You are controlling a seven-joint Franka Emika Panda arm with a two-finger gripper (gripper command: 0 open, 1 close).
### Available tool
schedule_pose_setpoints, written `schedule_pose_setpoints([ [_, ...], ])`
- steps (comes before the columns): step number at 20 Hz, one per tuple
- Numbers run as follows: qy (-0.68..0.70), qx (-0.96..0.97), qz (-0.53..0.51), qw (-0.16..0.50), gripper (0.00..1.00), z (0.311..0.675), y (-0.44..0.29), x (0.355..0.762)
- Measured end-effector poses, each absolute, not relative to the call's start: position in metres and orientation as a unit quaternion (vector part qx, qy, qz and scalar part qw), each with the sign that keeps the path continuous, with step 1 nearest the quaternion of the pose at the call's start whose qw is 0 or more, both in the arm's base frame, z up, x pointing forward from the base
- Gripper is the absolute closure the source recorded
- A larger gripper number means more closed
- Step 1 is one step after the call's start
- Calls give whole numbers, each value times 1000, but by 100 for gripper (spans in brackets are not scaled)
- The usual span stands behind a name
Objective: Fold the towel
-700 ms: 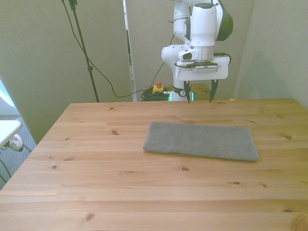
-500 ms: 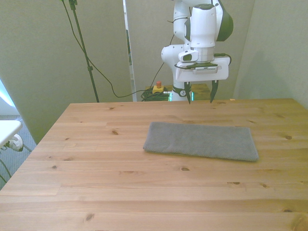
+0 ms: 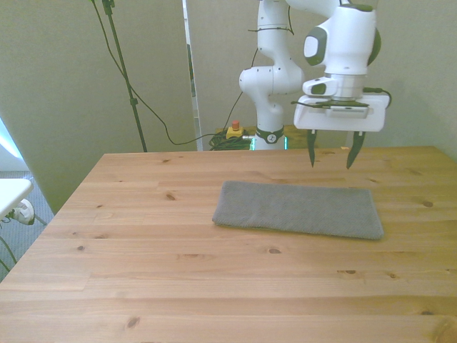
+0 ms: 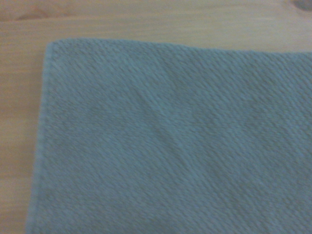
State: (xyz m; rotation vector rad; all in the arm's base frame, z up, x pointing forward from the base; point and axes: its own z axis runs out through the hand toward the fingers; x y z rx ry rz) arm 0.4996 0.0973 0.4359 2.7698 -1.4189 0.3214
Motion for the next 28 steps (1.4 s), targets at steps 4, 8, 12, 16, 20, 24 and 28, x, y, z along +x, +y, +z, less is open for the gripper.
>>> schedule_pose_setpoints([
  [4,-472,869,131,69,0,426,164,529],
  [8,-497,848,137,119,0,395,228,558],
  [12,-506,838,131,158,0,374,255,595],
  [16,-514,826,129,192,0,380,266,612],
  [20,-513,822,124,215,0,378,275,615],
  [24,-509,820,119,233,0,364,278,618],
  [28,-505,819,113,248,0,352,275,620],
])
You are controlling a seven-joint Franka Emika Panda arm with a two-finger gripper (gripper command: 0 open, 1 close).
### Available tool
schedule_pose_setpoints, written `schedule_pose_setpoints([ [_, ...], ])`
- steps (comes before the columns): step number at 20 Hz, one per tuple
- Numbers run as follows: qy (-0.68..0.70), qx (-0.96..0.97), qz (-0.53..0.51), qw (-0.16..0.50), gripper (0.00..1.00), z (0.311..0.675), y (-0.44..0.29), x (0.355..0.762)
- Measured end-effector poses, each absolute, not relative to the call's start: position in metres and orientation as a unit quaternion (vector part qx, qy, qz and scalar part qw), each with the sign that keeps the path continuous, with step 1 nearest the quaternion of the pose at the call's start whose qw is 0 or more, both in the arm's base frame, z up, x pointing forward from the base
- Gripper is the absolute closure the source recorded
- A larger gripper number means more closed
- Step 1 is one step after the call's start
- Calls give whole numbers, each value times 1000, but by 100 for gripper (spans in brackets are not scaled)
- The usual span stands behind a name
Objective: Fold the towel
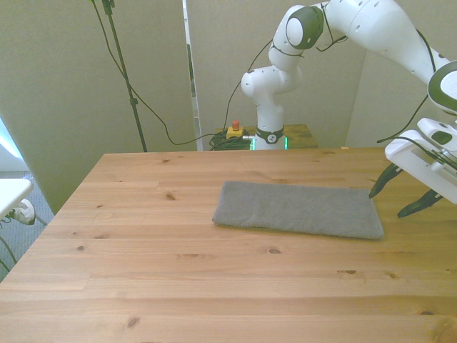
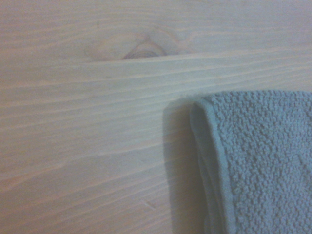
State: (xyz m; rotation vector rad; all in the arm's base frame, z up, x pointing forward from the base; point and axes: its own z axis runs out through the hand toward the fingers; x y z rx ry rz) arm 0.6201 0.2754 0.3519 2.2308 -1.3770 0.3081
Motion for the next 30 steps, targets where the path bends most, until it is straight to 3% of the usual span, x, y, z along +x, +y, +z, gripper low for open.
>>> schedule_pose_setpoints([
  [8,-502,815,105,271,0,344,264,621],
  [9,-499,813,103,280,100,343,261,619],
  [22,-457,813,123,338,100,328,241,606],
  [30,-460,815,133,325,100,338,238,610],
])
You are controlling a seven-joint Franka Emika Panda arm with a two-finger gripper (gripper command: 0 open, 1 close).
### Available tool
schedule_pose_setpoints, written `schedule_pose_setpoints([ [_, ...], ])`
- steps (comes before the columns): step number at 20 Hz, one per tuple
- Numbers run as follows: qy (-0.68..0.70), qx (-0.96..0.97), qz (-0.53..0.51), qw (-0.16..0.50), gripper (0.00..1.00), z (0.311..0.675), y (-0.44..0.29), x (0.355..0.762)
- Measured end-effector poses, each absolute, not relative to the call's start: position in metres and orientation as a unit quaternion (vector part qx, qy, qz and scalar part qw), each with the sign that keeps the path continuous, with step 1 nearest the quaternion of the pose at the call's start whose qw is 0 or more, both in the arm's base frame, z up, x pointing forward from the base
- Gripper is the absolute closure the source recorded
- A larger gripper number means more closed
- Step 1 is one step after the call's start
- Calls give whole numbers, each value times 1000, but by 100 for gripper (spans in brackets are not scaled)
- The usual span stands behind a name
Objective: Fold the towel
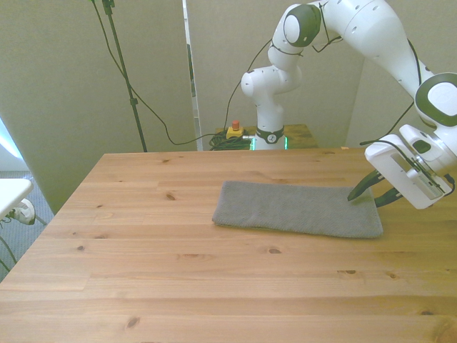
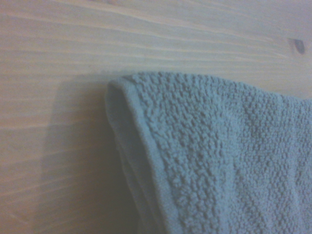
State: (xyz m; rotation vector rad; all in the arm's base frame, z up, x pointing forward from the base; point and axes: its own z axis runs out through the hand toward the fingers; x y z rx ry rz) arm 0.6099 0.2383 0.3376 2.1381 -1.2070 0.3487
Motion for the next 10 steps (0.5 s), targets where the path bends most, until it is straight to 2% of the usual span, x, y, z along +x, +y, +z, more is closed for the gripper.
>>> schedule_pose_setpoints([
  [10,-459,821,140,310,100,347,241,610],
])
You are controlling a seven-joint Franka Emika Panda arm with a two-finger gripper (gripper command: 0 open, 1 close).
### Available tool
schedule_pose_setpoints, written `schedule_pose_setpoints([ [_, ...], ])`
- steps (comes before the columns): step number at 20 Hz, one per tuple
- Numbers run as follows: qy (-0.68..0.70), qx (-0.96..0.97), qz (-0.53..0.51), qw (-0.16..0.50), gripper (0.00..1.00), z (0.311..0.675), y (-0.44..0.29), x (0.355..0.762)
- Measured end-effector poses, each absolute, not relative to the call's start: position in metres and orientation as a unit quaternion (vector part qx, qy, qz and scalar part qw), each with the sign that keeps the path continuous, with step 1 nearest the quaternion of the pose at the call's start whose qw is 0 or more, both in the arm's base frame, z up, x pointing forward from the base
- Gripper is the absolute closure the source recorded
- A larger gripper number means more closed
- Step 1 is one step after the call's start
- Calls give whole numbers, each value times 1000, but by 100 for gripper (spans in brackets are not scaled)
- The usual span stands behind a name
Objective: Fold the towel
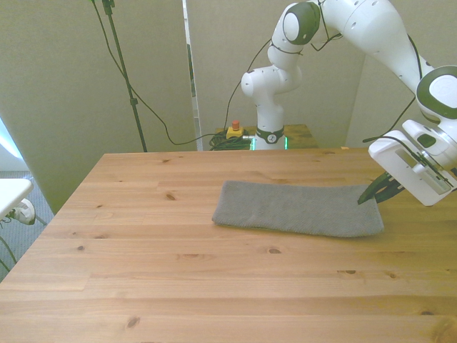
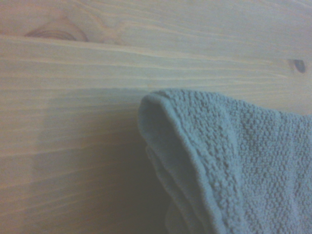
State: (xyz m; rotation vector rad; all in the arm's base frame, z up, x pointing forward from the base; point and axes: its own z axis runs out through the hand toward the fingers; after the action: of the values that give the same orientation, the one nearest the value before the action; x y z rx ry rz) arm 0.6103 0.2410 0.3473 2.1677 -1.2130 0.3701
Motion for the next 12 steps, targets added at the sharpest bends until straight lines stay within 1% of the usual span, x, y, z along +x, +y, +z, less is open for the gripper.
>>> schedule_pose_setpoints([
  [5,-463,823,149,294,100,372,230,605],
  [12,-479,822,163,261,100,430,196,584],
])
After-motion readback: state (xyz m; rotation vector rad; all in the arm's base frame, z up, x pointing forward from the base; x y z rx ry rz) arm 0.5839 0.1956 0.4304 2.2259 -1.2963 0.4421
